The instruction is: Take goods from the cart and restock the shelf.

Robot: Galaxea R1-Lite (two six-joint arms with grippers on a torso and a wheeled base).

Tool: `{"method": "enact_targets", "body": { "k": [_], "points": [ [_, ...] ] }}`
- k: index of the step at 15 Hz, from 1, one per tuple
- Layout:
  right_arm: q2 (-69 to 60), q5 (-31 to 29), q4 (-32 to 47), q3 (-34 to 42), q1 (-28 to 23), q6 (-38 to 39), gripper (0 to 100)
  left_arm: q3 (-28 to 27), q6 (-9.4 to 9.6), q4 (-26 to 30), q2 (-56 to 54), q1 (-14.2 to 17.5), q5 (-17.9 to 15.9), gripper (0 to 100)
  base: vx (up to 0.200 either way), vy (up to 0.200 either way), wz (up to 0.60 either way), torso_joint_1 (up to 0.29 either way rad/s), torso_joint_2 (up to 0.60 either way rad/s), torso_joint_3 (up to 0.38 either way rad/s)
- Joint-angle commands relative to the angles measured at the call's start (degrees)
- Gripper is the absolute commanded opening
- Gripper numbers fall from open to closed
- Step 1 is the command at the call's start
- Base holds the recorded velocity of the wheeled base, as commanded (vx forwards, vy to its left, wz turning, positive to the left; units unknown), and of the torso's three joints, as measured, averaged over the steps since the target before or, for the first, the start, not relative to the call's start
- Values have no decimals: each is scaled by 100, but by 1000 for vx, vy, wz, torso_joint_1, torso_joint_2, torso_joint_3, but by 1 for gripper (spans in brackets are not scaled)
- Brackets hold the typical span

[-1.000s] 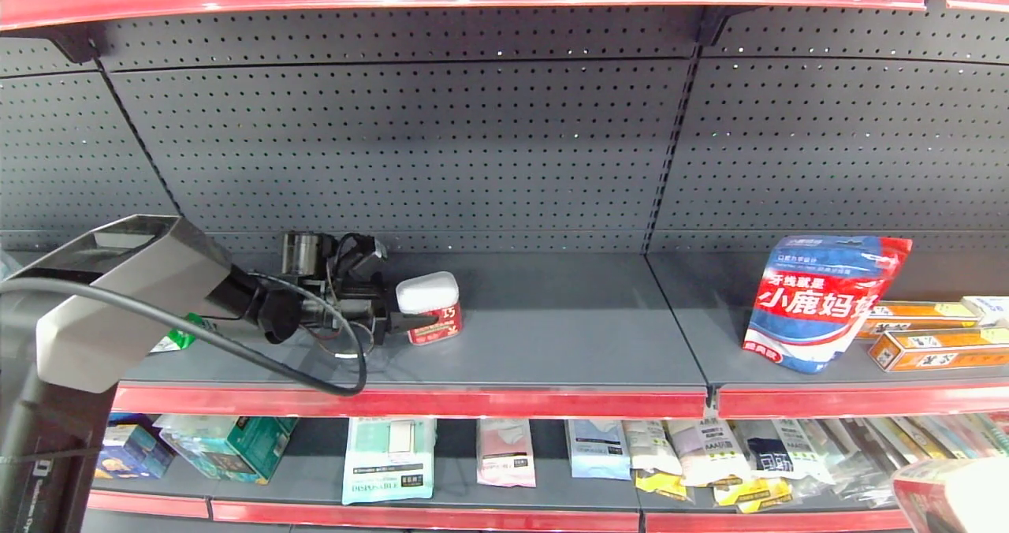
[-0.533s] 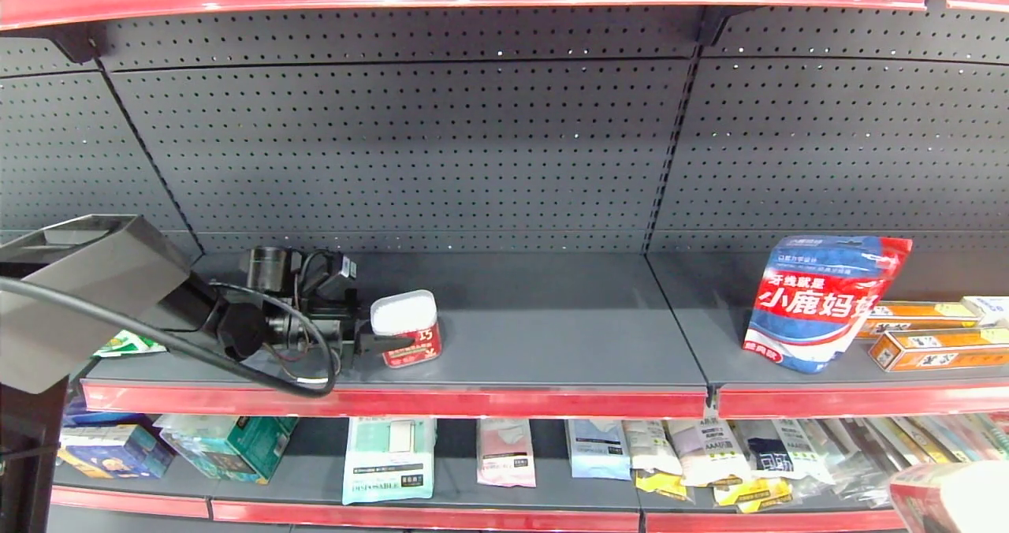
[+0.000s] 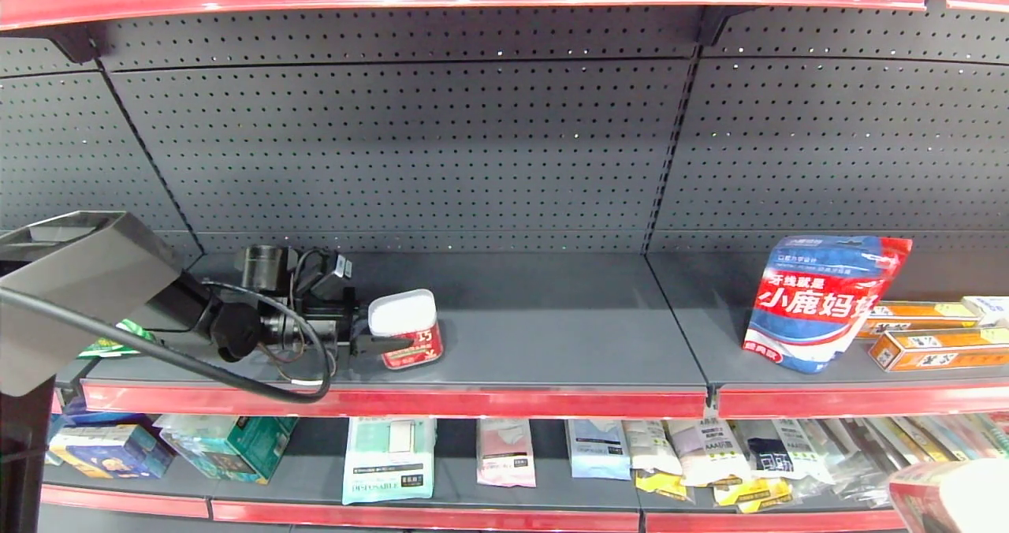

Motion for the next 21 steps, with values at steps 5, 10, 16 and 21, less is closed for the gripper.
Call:
{"method": "enact_targets", "body": {
  "k": [5, 10, 16, 21],
  "points": [
    [36, -10, -4, -6, 5, -4, 0, 151, 340, 23, 177, -42, 9, 0, 0, 0, 0, 0, 0, 0],
    [63, -18, -4, 20, -4, -4, 0, 151, 332, 23, 203, -60, 9, 0, 0, 0, 0, 0, 0, 0],
    [54, -18, -4, 38, 5, -4, 0, 151, 332, 32, 142, -60, 9, 0, 0, 0, 0, 0, 0, 0],
    [54, -36, -4, 38, 5, -4, 0, 151, 332, 23, 124, -60, 9, 0, 0, 0, 0, 0, 0, 0]
  ]
}}
